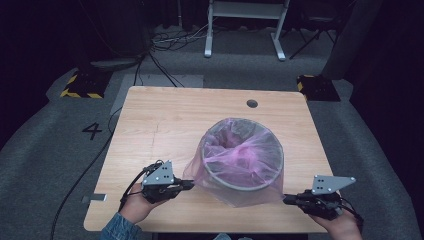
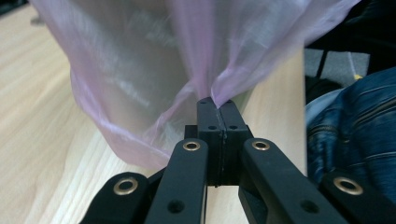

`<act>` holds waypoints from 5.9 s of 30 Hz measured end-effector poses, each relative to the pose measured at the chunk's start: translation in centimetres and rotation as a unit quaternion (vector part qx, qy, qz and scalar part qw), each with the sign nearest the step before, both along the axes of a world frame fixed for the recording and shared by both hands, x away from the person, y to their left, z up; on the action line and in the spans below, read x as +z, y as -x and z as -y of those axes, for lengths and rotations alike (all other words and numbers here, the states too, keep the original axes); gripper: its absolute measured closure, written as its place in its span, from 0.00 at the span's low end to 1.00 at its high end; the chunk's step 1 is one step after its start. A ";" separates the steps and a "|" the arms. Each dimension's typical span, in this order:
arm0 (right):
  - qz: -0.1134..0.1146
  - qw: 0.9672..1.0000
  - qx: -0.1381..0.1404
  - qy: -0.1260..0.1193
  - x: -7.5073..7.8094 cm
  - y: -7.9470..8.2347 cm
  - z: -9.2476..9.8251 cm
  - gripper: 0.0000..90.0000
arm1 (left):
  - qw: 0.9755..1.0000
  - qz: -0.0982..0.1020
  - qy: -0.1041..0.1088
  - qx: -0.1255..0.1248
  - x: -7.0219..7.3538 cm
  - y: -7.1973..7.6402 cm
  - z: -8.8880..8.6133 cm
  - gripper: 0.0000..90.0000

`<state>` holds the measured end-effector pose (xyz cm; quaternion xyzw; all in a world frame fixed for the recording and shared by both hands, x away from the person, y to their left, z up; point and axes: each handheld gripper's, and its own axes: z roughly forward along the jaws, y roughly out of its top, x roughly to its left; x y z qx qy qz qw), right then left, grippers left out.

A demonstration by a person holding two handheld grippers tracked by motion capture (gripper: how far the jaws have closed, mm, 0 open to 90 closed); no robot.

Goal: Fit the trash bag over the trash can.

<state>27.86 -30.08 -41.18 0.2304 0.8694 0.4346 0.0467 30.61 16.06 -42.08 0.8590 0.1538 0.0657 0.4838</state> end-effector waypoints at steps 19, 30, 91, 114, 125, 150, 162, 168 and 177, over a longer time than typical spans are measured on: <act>-0.049 0.998 -0.038 0.027 -4.6 0.3 2.7 0.66 | 0.995 -0.091 0.007 0.030 -2.6 -0.6 -0.4 0.51; 0.044 0.996 -0.026 -0.073 1.4 -0.5 3.4 0.32 | 0.996 -0.059 0.035 0.061 0.0 -0.7 1.3 0.34; -0.077 0.996 -0.045 0.010 -5.5 -7.1 -1.4 0.99 | 0.984 -0.114 -0.110 0.080 -5.1 -3.3 4.1 1.00; 0.023 1.000 0.014 -0.014 -1.9 -3.3 -1.3 0.68 | 0.996 -0.069 -0.005 0.053 -1.7 -2.5 3.4 0.60; -0.057 0.997 -0.032 0.027 -6.1 -6.5 -1.8 0.99 | 0.992 -0.064 -0.047 0.100 -3.2 -3.6 3.5 1.00; 0.010 0.996 -0.072 -0.056 -1.0 -3.1 2.6 0.38 | 0.984 -0.032 -0.018 0.176 -3.4 -2.3 -2.6 0.48; 0.040 0.984 -0.170 -0.042 2.3 -4.3 3.9 0.15 | 0.963 -0.029 -0.075 0.258 -5.2 -3.0 -5.4 0.47; 0.040 0.982 -0.178 -0.043 4.0 -4.8 3.7 0.14 | 0.956 -0.037 -0.092 0.275 -6.0 -3.1 -6.7 0.47; 0.078 0.987 -0.138 -0.036 6.8 -5.6 2.3 0.23 | 0.952 -0.052 -0.102 0.285 -7.0 -3.2 -7.8 0.45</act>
